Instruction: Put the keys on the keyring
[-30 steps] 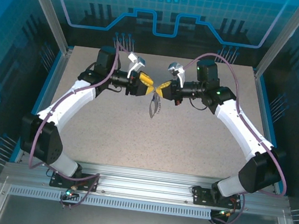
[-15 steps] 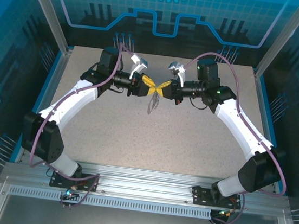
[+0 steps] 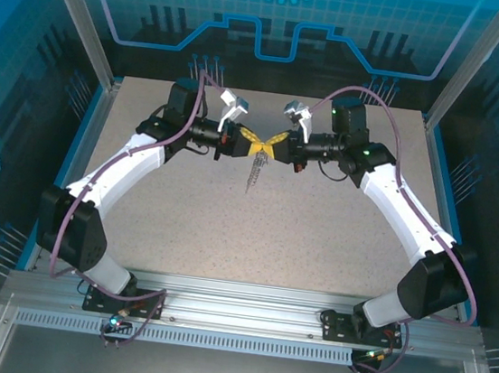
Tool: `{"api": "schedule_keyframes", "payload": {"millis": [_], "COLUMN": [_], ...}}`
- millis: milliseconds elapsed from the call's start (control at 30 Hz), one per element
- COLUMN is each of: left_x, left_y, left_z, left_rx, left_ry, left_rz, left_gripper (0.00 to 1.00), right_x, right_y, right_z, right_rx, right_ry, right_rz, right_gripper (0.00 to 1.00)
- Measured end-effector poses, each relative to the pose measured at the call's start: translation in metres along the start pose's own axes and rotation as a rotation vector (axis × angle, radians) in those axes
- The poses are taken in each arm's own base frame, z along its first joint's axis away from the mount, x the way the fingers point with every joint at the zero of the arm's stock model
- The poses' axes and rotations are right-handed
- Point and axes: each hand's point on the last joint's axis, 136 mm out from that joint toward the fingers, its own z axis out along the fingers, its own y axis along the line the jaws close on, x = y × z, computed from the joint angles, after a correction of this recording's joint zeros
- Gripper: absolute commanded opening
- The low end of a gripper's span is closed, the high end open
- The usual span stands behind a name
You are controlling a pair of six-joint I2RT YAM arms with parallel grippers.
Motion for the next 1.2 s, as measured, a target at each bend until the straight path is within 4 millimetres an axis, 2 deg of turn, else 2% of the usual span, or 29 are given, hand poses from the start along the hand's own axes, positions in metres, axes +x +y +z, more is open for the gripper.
{"api": "schedule_keyframes", "payload": {"millis": [67, 133, 333, 500, 667, 767, 1200], "left_x": [-0.001, 0.003, 0.012, 0.009, -0.001, -0.008, -0.028], "left_y": [0.001, 0.004, 0.016, 0.021, 0.02, 0.016, -0.007], "left_z": [0.002, 0.003, 0.006, 0.006, 0.003, 0.001, -0.006], "left_rx": [0.002, -0.003, -0.032, -0.048, -0.05, -0.041, -0.007], "left_ry": [-0.014, -0.023, -0.066, -0.148, -0.229, -0.262, -0.316], "left_rz": [0.005, -0.005, -0.042, -0.05, -0.046, -0.042, 0.003], "left_gripper": [0.0, 0.0, 0.0, 0.0, 0.0, 0.0, 0.0], "right_x": [-0.003, -0.002, -0.001, 0.004, 0.028, 0.038, 0.029], "right_y": [-0.002, -0.004, -0.008, -0.011, -0.028, -0.031, -0.011], "right_z": [-0.002, -0.01, -0.047, -0.056, -0.05, -0.044, -0.017], "right_rx": [0.002, 0.014, 0.114, 0.182, 0.254, 0.274, 0.233], "right_ry": [-0.021, -0.058, -0.189, -0.286, -0.316, -0.315, -0.294], "right_rz": [0.012, 0.026, 0.078, 0.136, 0.235, 0.263, 0.183], "right_gripper": [0.4, 0.49, 0.55, 0.56, 0.56, 0.57, 0.57]}}
